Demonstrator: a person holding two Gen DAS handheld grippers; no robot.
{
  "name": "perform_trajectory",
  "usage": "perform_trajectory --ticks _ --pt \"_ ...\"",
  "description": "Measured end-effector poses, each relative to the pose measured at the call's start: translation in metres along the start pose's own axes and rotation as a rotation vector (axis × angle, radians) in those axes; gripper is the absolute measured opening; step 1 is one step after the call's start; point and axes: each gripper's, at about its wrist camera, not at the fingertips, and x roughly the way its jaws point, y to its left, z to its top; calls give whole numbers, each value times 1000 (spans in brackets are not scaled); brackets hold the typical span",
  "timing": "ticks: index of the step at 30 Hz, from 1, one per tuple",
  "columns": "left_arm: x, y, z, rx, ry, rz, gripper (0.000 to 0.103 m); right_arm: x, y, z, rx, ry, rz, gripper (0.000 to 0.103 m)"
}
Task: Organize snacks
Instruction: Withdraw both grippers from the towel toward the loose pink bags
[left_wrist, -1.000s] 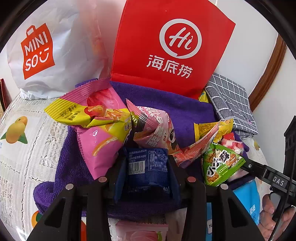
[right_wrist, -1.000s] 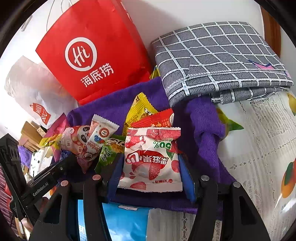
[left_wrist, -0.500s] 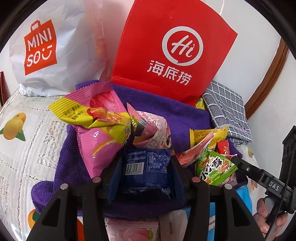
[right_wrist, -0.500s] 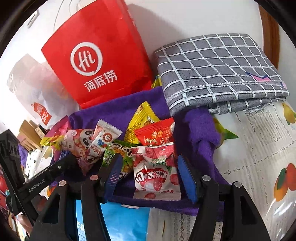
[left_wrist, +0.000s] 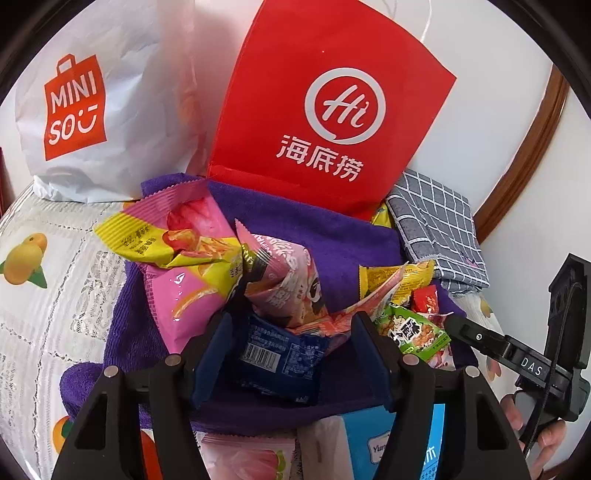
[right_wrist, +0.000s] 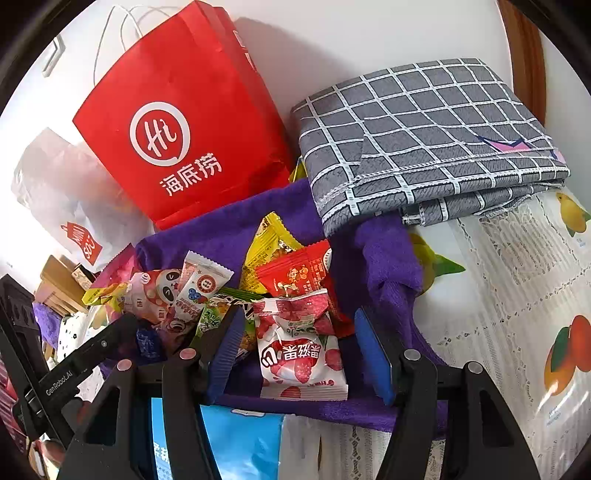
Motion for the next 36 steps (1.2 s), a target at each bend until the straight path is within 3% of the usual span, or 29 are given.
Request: perform_trajectory --ticks 9,19,23,26,32,36 --pt "-3 -2 1 3 7 -56 65 -12 9 -3 -47 -59 -19 61" --pt "-23 -11 4 65 -12 -61 65 -51 29 -15 -63 -179 72 61" --pt "-30 -11 2 89 12 -76 65 -70 45 -27 -78 -169 133 57" --pt "-42 -8 -4 103 18 -75 65 -83 61 -38 -112 -161 111 55" --pt "-80 19 -13 106 -15 -13 65 -94 105 -70 -206 -87 64 52" --pt "-97 57 -20 89 -37 88 65 -89 136 -97 -285 -54 69 52"
